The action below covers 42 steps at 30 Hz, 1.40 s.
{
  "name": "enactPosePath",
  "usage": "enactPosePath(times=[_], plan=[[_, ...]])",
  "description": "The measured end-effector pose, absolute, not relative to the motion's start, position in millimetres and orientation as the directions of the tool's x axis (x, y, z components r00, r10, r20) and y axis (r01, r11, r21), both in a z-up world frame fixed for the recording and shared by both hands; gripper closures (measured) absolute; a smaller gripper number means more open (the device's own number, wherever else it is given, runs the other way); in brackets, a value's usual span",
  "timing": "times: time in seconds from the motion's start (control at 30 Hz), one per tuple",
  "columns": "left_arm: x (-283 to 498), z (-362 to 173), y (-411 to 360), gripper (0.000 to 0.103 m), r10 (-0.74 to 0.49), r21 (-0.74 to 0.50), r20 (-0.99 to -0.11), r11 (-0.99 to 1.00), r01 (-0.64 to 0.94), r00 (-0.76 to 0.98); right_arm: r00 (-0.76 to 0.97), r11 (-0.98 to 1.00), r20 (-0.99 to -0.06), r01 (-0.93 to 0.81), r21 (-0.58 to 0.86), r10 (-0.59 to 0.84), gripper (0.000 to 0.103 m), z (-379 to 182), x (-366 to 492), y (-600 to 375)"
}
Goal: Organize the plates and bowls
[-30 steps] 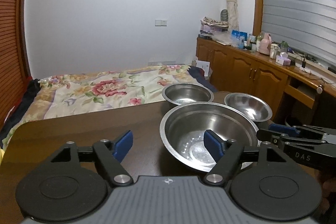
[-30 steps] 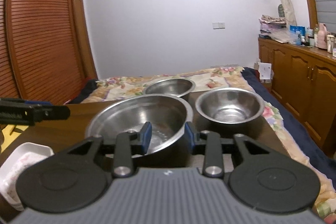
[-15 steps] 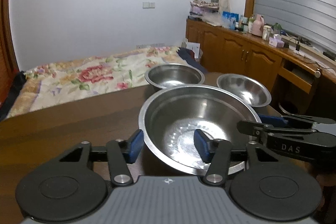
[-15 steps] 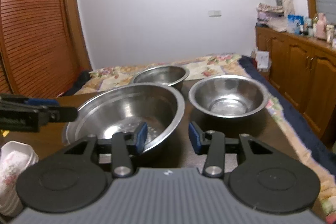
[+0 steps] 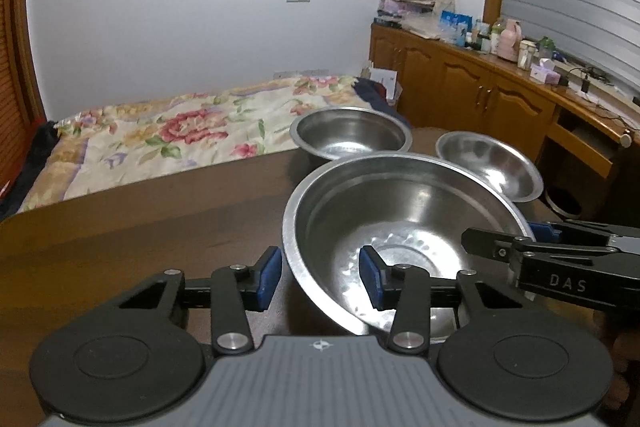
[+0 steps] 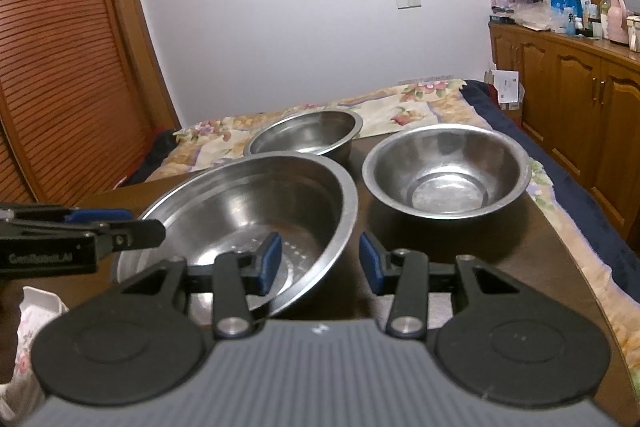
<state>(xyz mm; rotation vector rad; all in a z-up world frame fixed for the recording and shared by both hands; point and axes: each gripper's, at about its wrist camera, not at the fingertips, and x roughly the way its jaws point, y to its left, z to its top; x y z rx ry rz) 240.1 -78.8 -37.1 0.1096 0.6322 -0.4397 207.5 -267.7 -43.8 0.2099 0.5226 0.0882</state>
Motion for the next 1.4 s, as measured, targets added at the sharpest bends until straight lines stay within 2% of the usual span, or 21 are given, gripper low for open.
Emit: enactPosePath(times=[0.13,0.23,0.27,0.4,0.77,1.0,1.4], plan=[[246.1,-43.6,-76.3,0.066,-0.352,-0.046,-0.62,0.909,0.415,0.701,0.858,0.973,-0.495,-0.027,0.229,0.14,0.06,-46.8,209.9,-268.2],[246.1,-44.9,-72.9,0.072,-0.368,-0.072,-0.623,0.906,0.417,0.69,0.854,0.97,-0.497,-0.032,0.241,0.152,0.066,-47.8,210.7,-269.1],[245.6,-44.9,-72.6,0.077,-0.374,-0.082,-0.626,0.904,0.42,0.684,0.852,0.968,-0.497,-0.044,0.248,0.166,0.071,-48.2,210.9,-269.2],[241.3,-43.0,-71.5,0.078,-0.379,-0.082,-0.629,0.901,0.427,0.679,0.846,0.963,-0.498,-0.063,0.262,0.191,0.079,-47.2,210.0,-269.5],[201.5,-21.2,-54.1,0.078,-0.446,-0.149,-0.576,0.881,0.449,0.685,0.841,0.926,-0.468,-0.097,0.364,0.272,0.081,-40.7,184.2,-277.6],[186.7,-12.6,-54.5,0.078,-0.472,-0.177,-0.542,0.873,0.455,0.695,0.846,0.931,-0.455,-0.119,0.346,0.277,0.081,-27.0,173.4,-278.5],[156.6,-9.0,-47.1,0.078,-0.446,-0.18,-0.528,0.891,0.418,0.723,0.827,0.909,-0.431,-0.206,0.362,0.359,0.081,-20.6,168.9,-287.3]])
